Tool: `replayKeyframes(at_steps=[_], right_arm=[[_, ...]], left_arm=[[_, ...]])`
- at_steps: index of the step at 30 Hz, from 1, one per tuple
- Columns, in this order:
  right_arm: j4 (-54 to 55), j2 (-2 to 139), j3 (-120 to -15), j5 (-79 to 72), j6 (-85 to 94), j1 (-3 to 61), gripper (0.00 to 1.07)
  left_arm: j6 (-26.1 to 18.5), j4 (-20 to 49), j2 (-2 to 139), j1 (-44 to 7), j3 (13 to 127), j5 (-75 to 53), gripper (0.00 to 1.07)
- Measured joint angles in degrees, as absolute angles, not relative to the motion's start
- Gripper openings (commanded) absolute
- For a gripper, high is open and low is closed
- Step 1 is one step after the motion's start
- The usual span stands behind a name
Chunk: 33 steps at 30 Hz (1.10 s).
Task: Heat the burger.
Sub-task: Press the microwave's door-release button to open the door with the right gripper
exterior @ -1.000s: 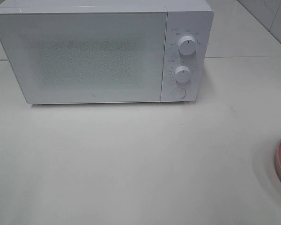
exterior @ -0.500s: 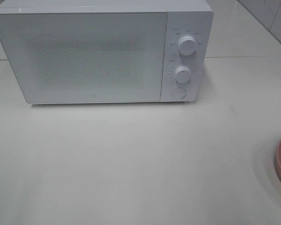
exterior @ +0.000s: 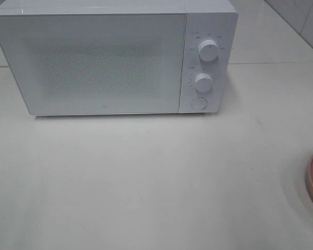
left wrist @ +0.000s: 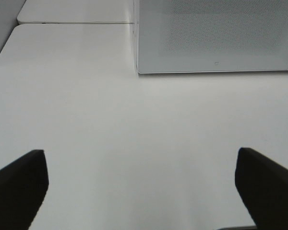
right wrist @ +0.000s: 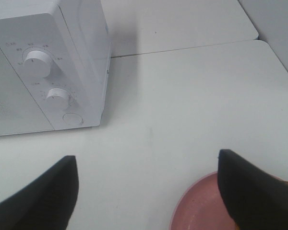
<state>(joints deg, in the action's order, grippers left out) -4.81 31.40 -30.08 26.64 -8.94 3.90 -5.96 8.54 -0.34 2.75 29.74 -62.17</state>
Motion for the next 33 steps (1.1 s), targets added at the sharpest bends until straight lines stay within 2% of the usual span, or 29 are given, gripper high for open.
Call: replayKeyframes(at_steps=[10, 33], right_arm=[[-5.0, 37.9, -30.1, 20.9, -8.9, 3.9, 0.76], [-8.1, 56.7, -30.1, -2.6, -9.0, 3.9, 0.76]], left_arm=[[-6.0, 8.5, -0.3, 2.8, 29.7, -62.2, 0.98], [-6.0, 8.5, -0.3, 2.8, 29.7, -62.2, 0.98]])
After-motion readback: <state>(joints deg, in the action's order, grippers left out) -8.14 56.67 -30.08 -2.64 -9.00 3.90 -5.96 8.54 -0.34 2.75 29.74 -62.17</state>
